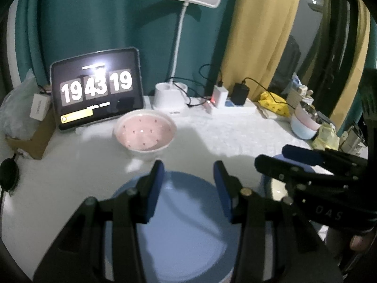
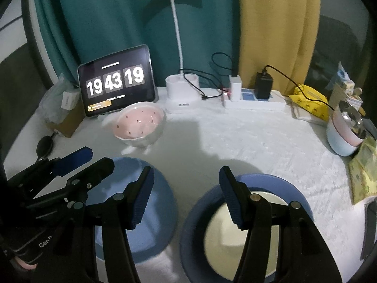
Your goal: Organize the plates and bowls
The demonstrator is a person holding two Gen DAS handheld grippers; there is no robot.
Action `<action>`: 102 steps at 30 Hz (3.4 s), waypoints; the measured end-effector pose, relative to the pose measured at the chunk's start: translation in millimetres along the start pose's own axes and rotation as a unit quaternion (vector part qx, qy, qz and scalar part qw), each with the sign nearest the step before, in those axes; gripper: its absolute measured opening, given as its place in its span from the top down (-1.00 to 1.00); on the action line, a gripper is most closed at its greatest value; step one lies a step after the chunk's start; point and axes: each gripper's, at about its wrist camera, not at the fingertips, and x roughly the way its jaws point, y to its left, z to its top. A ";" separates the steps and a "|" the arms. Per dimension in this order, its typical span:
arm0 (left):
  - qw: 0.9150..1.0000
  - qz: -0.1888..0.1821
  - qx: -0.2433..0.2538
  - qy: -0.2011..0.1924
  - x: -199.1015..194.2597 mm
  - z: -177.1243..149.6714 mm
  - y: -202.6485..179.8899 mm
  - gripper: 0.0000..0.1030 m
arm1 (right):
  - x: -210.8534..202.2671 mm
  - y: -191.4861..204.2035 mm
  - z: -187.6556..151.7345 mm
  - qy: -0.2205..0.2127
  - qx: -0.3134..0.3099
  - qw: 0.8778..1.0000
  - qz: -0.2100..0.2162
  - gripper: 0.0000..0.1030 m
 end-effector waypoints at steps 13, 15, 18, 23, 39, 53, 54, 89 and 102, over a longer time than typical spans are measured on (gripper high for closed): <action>0.999 0.021 -0.039 0.001 16.3 14.1 64.3 0.13 | 43.3 34.1 18.9 0.014 -0.031 0.999 0.023 -0.17; 0.999 0.025 -0.043 0.000 19.3 16.8 73.3 0.13 | 50.0 38.1 23.3 0.016 -0.031 0.999 0.025 -0.17; 0.998 0.025 -0.051 0.003 26.1 21.3 87.3 0.13 | 61.5 41.8 29.2 0.019 -0.029 0.999 0.026 -0.17; 0.998 0.025 -0.054 0.010 39.2 28.8 103.2 0.13 | 79.5 46.0 39.6 0.025 -0.019 0.999 0.025 -0.17; 0.997 0.016 -0.056 0.050 102.0 39.7 129.5 0.13 | 158.2 53.1 62.5 0.164 0.031 0.986 0.000 -0.15; 0.996 0.009 -0.033 0.078 132.9 37.6 129.5 0.30 | 192.0 50.1 44.6 0.194 0.046 0.980 0.003 0.61; 0.996 0.006 -0.033 0.079 133.8 37.4 129.7 0.34 | 191.5 50.7 45.1 0.190 0.045 0.981 0.002 0.62; 1.000 0.009 -0.004 0.016 55.5 43.7 91.3 0.75 | 89.7 51.1 58.6 0.040 0.057 0.998 0.005 0.71; 1.000 0.008 0.019 -0.011 10.1 41.0 45.2 0.75 | 30.0 30.5 40.8 -0.016 0.072 0.997 0.005 0.71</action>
